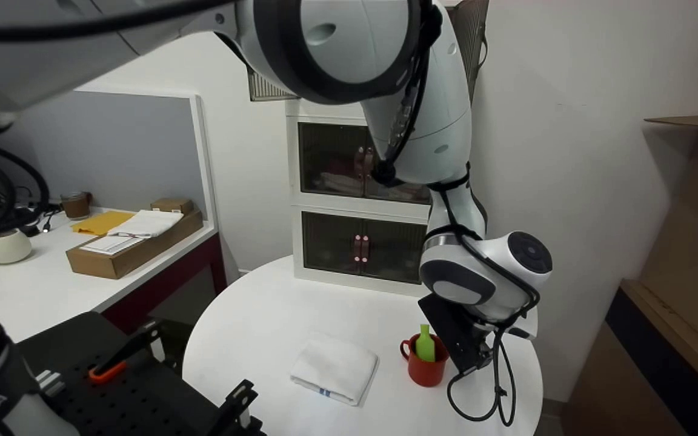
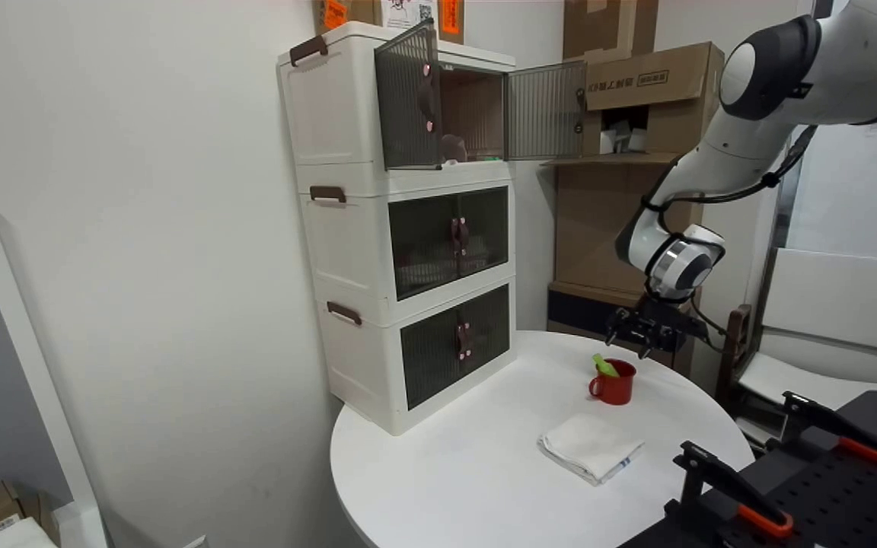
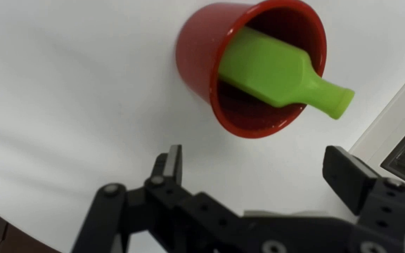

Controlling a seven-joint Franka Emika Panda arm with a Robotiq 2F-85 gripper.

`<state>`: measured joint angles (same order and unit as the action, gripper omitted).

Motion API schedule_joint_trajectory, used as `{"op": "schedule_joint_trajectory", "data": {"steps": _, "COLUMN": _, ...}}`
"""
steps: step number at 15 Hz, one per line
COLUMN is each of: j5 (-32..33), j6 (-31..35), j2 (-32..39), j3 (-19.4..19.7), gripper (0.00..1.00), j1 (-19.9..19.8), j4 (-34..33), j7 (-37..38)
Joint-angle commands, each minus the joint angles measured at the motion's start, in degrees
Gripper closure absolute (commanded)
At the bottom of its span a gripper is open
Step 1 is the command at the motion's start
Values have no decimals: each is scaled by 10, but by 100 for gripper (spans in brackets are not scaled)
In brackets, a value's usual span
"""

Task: Pick up the cup from the table and put it in the cabinet

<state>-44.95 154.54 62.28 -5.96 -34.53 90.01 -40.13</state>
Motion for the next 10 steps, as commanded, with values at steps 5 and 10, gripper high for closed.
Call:
{"op": "schedule_joint_trajectory", "data": {"steps": 5, "j5": 55, "j6": 27, "j2": -9, "j3": 17, "gripper": 0, "j1": 0, "j4": 49, "j7": 34}}
{"op": "schedule_joint_trajectory", "data": {"steps": 10, "j5": 72, "j6": 86, "j2": 24, "j3": -14, "gripper": 5, "j1": -23, "j4": 39, "j7": 19}}
